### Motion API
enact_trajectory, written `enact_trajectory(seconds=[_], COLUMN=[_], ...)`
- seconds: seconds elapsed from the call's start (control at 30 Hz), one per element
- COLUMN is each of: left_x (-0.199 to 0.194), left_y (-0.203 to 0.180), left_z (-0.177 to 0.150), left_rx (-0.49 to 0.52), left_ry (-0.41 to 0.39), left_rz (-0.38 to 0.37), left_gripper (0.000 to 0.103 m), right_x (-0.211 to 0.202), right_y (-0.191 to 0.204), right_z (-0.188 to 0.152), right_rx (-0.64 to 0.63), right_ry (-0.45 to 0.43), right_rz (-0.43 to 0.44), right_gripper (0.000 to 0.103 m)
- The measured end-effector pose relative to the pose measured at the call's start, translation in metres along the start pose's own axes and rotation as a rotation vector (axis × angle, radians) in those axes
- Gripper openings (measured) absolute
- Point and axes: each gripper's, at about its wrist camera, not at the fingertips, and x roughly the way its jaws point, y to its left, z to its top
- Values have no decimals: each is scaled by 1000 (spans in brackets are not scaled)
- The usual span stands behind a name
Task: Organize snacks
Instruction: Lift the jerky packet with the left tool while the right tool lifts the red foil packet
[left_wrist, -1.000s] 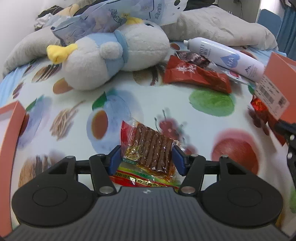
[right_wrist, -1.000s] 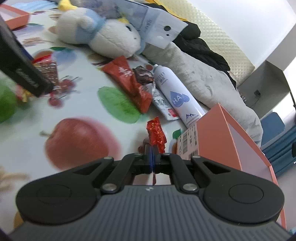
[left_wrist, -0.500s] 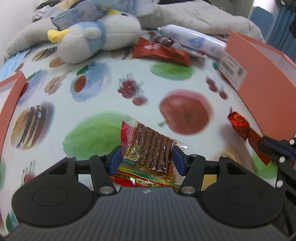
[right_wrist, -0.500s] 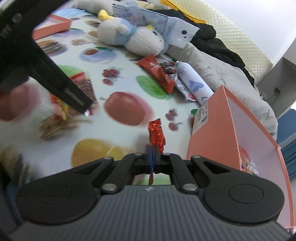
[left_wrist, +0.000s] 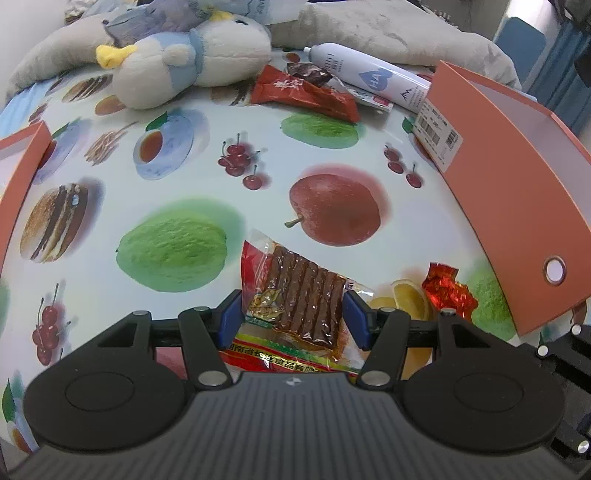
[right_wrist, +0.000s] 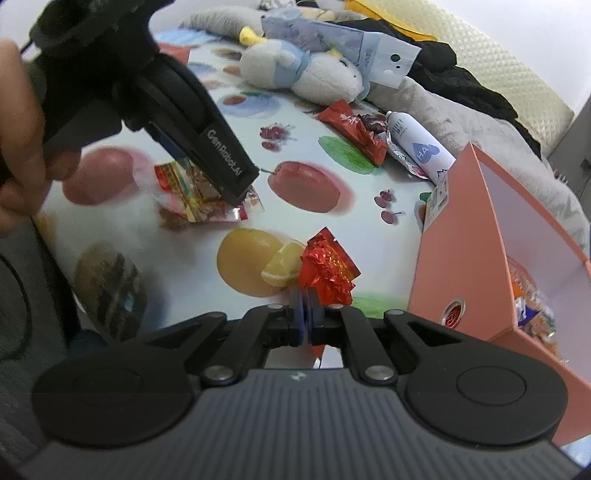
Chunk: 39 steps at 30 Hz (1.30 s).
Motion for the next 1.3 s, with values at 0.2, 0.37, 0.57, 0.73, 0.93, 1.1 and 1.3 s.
enact_trajectory(seconds=[0.2,0.37,0.57,0.73,0.93,1.1,1.3], left_x=[-3,-6,-5,-7,-10,-18,-30], left_y=[11,19,23,22,21,20,14], left_z=[-1,-5,-9,-11,-14,-14,-9], left_rx=[-41,-67,-89,-91,-92,-110,-122], left_ry=[3,3,1,-3,-8,-20,-43], left_rz=[13,8,-3,-18,-27,-61,-72], left_gripper=[64,64,64,64,64,64,64], right_x=[-3,-2,11,28,46,52,43], right_y=[-16,-23,-32,-29,-34,-40,-42], right_z=[-5,-4,0,2,-1,0,12], right_rx=[140,208,297,247,268,305,299], right_ry=[-13,-52,-66,-45,3,32,17], right_rz=[70,60,10,-15,24,38,33], right_gripper=[62,68,70,70,69,55,54])
